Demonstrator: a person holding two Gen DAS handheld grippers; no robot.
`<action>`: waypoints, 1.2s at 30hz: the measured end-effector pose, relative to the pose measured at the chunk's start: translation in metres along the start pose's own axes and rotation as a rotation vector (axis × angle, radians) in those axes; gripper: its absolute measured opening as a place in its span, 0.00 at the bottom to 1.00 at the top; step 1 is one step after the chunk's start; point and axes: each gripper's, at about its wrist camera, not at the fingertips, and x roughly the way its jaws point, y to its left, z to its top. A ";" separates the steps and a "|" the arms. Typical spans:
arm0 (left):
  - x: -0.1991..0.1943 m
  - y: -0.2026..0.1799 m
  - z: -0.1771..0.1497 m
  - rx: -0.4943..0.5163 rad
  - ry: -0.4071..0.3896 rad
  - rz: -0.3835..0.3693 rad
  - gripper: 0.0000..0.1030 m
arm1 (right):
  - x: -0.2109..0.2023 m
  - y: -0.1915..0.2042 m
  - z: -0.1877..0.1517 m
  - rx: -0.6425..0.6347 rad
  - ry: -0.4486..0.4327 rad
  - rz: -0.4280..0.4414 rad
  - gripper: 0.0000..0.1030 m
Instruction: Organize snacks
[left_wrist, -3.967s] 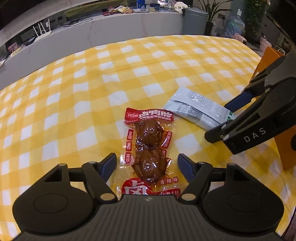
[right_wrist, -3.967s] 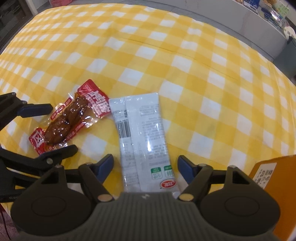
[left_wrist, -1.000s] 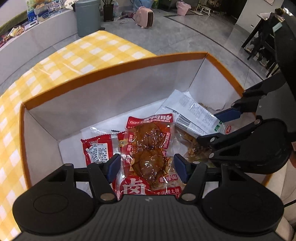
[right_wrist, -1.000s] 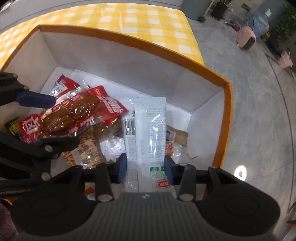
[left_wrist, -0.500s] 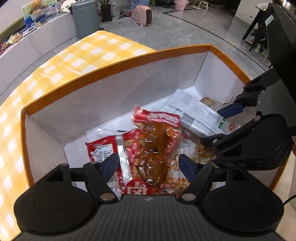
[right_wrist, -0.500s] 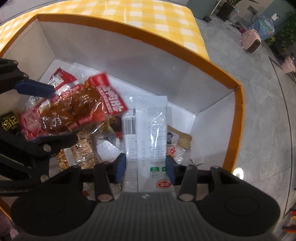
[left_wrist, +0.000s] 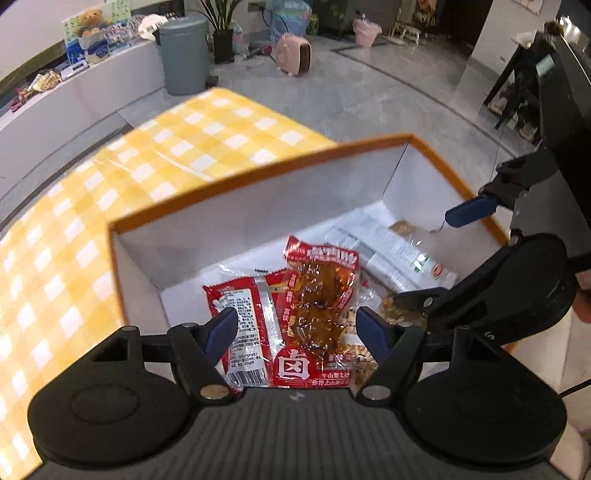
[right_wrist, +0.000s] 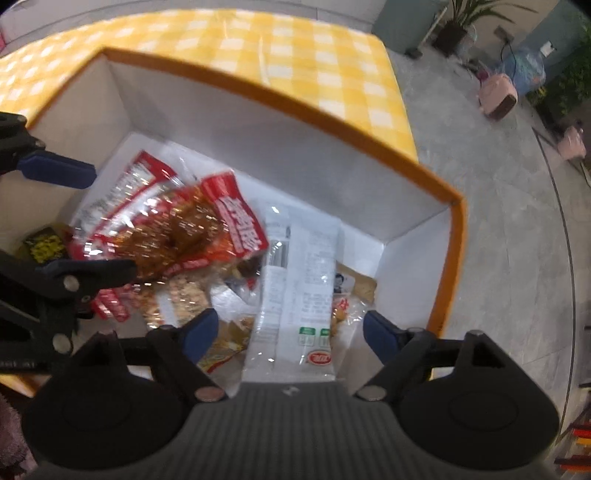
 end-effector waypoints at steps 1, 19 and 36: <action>-0.008 0.000 -0.001 -0.002 -0.015 0.003 0.83 | -0.007 0.002 -0.001 0.001 -0.013 -0.004 0.81; -0.197 0.022 -0.075 -0.116 -0.482 0.278 0.87 | -0.178 0.064 -0.048 0.140 -0.690 -0.013 0.93; -0.240 -0.011 -0.219 -0.229 -0.615 0.612 0.91 | -0.207 0.184 -0.182 0.177 -1.009 -0.073 0.97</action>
